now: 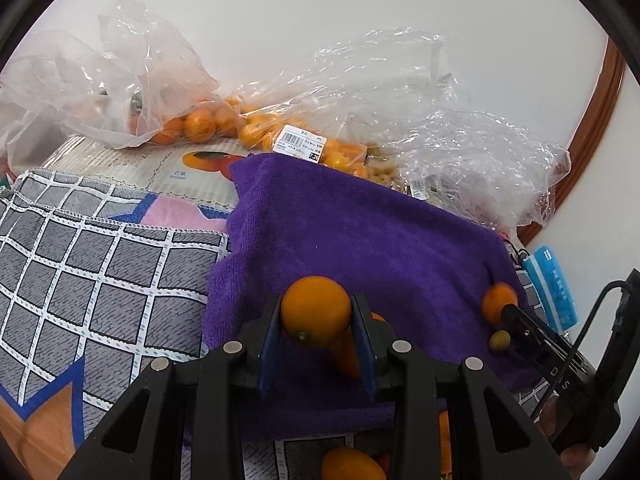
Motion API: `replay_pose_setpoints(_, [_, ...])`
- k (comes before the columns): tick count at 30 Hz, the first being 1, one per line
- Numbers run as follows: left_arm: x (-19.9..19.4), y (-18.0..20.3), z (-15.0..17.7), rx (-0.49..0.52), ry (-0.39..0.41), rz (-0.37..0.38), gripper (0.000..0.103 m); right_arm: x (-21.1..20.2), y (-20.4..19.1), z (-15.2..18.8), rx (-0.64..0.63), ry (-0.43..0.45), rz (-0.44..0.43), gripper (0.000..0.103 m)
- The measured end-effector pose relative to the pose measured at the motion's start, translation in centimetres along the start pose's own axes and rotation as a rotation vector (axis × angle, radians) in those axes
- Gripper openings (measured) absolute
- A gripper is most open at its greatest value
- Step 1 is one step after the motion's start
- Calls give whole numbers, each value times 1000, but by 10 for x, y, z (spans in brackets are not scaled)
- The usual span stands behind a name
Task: Organize fruits
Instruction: 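Open both grippers to drop the oranges onto the purple towel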
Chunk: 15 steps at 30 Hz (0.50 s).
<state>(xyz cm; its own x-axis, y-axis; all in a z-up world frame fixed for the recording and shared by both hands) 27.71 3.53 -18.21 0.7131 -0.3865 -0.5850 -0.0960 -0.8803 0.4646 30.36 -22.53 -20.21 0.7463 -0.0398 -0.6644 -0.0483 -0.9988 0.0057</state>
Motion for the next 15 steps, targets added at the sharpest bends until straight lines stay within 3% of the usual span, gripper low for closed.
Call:
replay_pose_setpoints(6, [0,3,0,16,-3,-6,38,-9,-6,-3,-30,43,7,62])
replay_pose_setpoints(15, [-3,7,-1,31,10,4,50,-18,-8,-3,-44,80,15,63])
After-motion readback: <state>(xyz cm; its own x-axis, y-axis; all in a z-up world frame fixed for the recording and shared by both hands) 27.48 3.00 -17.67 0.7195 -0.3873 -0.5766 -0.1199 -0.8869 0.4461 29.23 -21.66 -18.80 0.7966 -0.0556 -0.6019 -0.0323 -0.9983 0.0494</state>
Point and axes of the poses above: each gripper's, at about its wrist camera, not at the fingertips, and x roughly the way its jaws point, y to its right, z to its underside, the point moved 8 cm from there along x, roughly the way its jaws point, and after that the axes turned 13 degrees about z, right-handed, at the moved point
